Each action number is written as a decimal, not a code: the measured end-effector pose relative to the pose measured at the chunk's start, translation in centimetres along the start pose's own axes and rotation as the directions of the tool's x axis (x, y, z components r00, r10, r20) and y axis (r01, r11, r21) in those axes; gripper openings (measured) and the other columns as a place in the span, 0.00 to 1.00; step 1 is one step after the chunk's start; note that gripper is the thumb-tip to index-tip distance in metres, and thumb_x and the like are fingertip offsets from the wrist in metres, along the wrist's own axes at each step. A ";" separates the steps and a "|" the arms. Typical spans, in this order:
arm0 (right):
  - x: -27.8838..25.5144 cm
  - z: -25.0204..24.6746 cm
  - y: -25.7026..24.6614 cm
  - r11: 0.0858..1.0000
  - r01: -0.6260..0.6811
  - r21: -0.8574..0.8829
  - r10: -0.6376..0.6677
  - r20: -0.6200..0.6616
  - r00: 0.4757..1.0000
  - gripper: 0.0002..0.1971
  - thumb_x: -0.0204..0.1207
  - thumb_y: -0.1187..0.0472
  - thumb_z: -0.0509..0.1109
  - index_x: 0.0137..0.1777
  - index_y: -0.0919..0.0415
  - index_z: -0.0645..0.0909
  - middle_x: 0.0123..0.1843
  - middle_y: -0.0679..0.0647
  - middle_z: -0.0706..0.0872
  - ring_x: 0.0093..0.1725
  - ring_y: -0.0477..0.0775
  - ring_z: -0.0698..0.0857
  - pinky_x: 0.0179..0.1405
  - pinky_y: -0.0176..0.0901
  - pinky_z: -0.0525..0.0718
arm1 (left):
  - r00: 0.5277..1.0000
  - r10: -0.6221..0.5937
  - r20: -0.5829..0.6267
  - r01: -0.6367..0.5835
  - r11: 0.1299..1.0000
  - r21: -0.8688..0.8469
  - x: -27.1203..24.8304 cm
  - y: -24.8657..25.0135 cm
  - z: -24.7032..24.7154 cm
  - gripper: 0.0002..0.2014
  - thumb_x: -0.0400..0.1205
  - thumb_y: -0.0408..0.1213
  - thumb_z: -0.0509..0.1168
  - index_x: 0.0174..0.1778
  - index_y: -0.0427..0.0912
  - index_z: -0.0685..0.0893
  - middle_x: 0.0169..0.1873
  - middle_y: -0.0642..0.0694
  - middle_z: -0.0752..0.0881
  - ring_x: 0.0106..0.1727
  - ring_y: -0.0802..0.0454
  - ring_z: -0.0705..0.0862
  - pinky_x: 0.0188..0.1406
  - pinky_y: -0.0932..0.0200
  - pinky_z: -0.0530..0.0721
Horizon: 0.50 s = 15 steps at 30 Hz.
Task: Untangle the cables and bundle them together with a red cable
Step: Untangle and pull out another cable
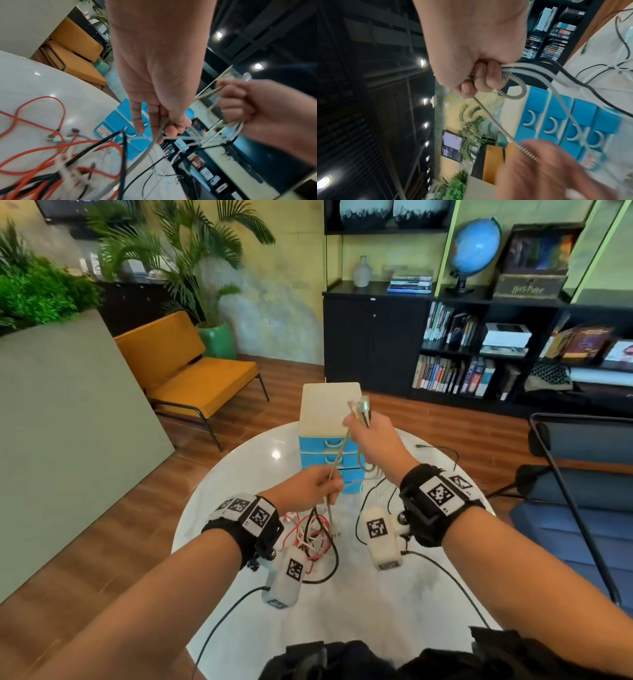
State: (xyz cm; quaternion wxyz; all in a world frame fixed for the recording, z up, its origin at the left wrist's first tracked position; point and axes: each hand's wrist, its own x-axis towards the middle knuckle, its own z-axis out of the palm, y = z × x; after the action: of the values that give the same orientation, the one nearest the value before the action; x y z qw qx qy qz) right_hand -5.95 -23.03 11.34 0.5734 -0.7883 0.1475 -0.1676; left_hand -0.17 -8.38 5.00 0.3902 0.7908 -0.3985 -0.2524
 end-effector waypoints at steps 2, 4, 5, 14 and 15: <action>0.5 -0.9 -1.6 0.986 0.000 0.165 0.020 -0.116 0.993 0.05 0.84 0.62 0.62 0.47 0.59 0.76 0.33 0.49 0.75 0.26 0.40 0.72 0.20 0.28 0.70 | 0.997 -0.034 0.074 0.028 0.996 0.084 -0.2 -1.6 0.6 0.10 0.86 0.38 0.57 0.40 0.43 0.76 0.35 0.49 0.82 0.39 0.54 0.81 0.46 0.62 0.81; 1.2 -2.3 -3.0 0.974 0.053 0.220 -0.005 -0.216 0.976 0.08 0.84 0.62 0.61 0.42 0.59 0.73 0.28 0.48 0.74 0.19 0.37 0.71 0.18 0.29 0.69 | 0.984 -0.086 0.158 0.051 0.976 0.214 -0.5 -3.2 1.3 0.09 0.86 0.38 0.56 0.42 0.44 0.76 0.39 0.50 0.82 0.44 0.53 0.80 0.51 0.58 0.79; 1.5 -3.0 -3.6 0.967 0.097 0.236 -0.033 -0.262 0.965 0.10 0.84 0.63 0.61 0.40 0.60 0.72 0.26 0.48 0.73 0.17 0.37 0.69 0.17 0.30 0.68 | 0.975 -0.123 0.187 0.070 0.962 0.264 -0.8 -4.0 1.7 0.08 0.86 0.38 0.56 0.43 0.44 0.77 0.41 0.50 0.82 0.45 0.53 0.80 0.52 0.59 0.78; 2.2 -4.6 -4.1 0.979 0.175 0.106 -0.128 -0.353 0.927 0.10 0.85 0.58 0.60 0.41 0.54 0.73 0.30 0.48 0.76 0.24 0.41 0.74 0.29 0.38 0.75 | 0.971 -0.216 0.099 0.187 0.953 0.238 -0.9 -6.4 1.3 0.10 0.86 0.33 0.54 0.47 0.45 0.80 0.48 0.52 0.86 0.55 0.54 0.83 0.63 0.55 0.79; 2.0 -4.4 -3.7 0.991 0.132 0.036 -0.113 -0.333 0.936 0.10 0.84 0.57 0.60 0.39 0.52 0.73 0.31 0.48 0.78 0.27 0.44 0.75 0.31 0.41 0.75 | 0.977 -0.204 0.065 0.187 0.961 0.205 -0.7 -6.0 0.8 0.09 0.86 0.34 0.55 0.48 0.44 0.81 0.47 0.51 0.86 0.54 0.54 0.84 0.61 0.57 0.81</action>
State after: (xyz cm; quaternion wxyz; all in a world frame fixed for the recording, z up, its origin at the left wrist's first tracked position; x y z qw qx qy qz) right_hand -5.92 -26.58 16.30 0.5515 -0.7398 0.1872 -0.3369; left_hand 1.52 -5.88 -0.30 0.2656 0.8495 -0.3579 -0.2824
